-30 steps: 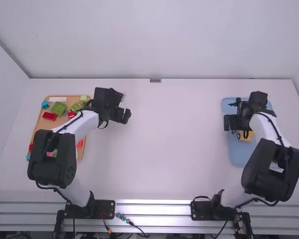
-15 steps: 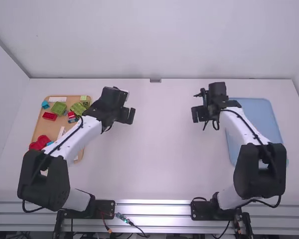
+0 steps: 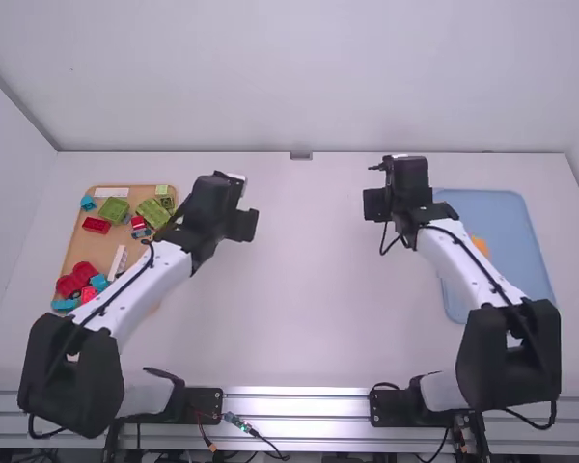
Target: Assemble lego blocks to make yellow taxi
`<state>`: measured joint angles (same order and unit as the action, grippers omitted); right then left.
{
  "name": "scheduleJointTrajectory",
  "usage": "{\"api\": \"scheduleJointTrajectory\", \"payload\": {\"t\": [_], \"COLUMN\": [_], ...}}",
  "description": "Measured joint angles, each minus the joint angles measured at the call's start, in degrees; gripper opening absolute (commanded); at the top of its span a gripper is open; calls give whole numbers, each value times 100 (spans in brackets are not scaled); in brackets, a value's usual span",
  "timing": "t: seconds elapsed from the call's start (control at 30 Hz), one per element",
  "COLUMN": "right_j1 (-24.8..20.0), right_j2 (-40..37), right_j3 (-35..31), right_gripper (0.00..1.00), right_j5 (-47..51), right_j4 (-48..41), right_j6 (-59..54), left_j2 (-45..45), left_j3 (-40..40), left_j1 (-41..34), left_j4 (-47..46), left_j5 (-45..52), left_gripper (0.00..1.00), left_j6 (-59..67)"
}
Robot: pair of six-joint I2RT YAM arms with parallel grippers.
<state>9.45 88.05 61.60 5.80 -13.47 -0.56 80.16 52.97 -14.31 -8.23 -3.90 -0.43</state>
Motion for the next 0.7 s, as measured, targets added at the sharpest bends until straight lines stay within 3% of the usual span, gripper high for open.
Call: {"api": "scheduleJointTrajectory", "payload": {"t": [0.4, 0.7], "right_j1": [-957, -957], "right_j2": [-1075, -2234], "right_j3": [-1123, -2205], "right_gripper": [65, 45], "right_j5": [-516, -566], "right_j4": [1104, 1344], "right_j6": [22, 24], "left_j2": [-1176, -2354], "left_j3": [-1093, -2288], "left_j1": [1121, 1440], "left_j4": [820, 815], "left_j5": [323, 348], "left_gripper": [64, 43], "left_j6": [2, 2]}}
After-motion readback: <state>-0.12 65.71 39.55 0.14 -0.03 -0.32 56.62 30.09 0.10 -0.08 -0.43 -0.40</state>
